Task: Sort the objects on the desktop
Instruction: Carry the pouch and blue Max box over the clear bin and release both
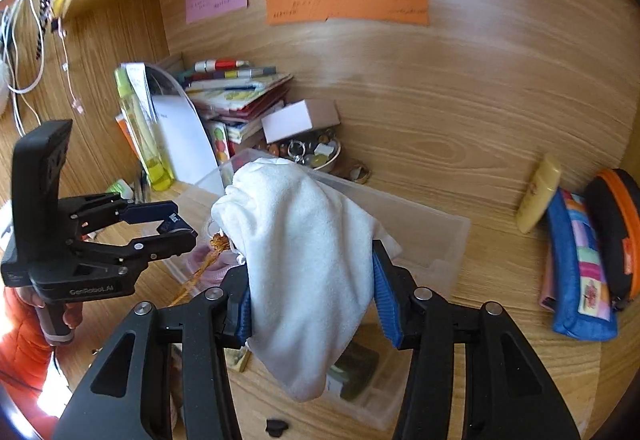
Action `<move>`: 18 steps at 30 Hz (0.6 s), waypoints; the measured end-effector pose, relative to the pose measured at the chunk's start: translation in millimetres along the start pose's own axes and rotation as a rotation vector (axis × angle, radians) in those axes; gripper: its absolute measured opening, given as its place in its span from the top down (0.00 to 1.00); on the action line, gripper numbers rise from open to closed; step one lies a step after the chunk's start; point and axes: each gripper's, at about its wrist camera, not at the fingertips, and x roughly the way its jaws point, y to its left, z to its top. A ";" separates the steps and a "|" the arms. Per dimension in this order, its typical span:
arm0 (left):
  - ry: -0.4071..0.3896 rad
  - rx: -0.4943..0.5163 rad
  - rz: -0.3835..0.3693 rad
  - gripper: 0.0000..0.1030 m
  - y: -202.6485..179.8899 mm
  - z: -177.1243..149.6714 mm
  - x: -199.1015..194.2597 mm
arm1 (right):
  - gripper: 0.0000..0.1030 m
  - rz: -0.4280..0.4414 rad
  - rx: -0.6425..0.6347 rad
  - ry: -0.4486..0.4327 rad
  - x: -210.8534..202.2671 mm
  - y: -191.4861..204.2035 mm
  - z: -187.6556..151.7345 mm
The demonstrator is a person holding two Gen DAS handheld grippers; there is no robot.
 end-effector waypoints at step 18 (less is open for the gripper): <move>-0.013 0.030 -0.015 0.51 2.8 2.7 15.3 | 0.55 -0.014 -0.036 0.139 67.3 7.3 5.0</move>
